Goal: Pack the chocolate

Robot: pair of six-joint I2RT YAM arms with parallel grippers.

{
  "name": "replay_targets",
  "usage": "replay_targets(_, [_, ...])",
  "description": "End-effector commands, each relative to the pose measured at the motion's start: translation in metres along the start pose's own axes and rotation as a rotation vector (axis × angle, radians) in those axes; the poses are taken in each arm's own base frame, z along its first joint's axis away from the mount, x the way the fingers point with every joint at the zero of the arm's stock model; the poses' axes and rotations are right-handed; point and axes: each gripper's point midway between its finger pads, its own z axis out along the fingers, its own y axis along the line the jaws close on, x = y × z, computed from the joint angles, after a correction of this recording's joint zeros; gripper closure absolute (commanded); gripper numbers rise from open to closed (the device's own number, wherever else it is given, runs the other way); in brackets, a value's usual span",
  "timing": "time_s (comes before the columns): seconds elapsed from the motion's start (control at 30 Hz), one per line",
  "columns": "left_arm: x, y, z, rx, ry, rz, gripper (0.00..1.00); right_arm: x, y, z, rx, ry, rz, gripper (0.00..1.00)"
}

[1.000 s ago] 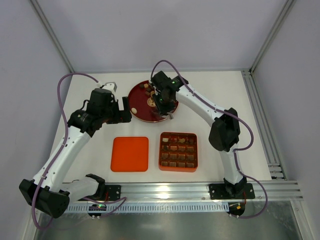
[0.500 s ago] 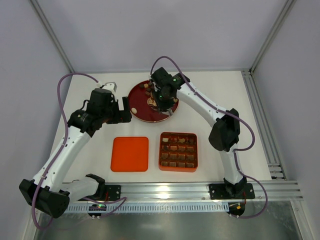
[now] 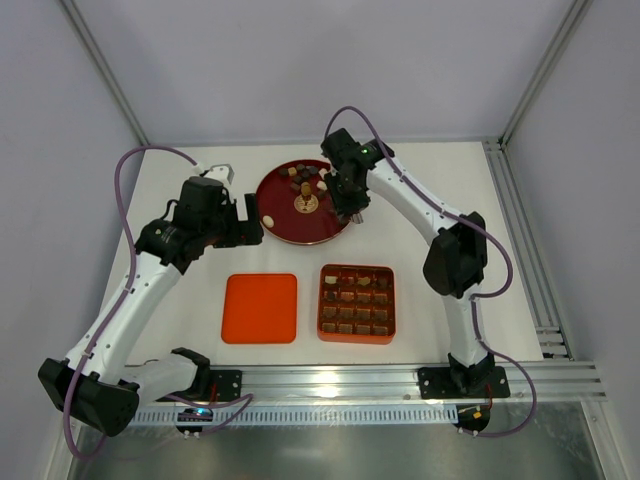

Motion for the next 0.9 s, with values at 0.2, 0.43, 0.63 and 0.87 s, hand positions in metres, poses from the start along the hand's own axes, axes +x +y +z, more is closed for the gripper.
replay_targets(0.2, [-0.008,-0.003,-0.001,0.014,-0.032,0.015,0.00,-0.002,-0.030,-0.017,0.071,-0.024,0.011,0.60])
replay_targets(0.43, [-0.008,-0.003,-0.001,0.014,-0.032,0.015,0.00,0.001,-0.034,-0.021,0.081,-0.021,0.007,0.58])
replay_targets(0.63, [-0.007,-0.003,0.000,0.016,-0.030,0.012,0.00,0.008,-0.034,-0.031,0.076,-0.012,-0.001,0.57])
replay_targets(0.87, [-0.006,-0.004,0.001,0.022,-0.031,0.008,0.00,0.011,-0.029,-0.035,0.038,-0.005,0.010,0.57])
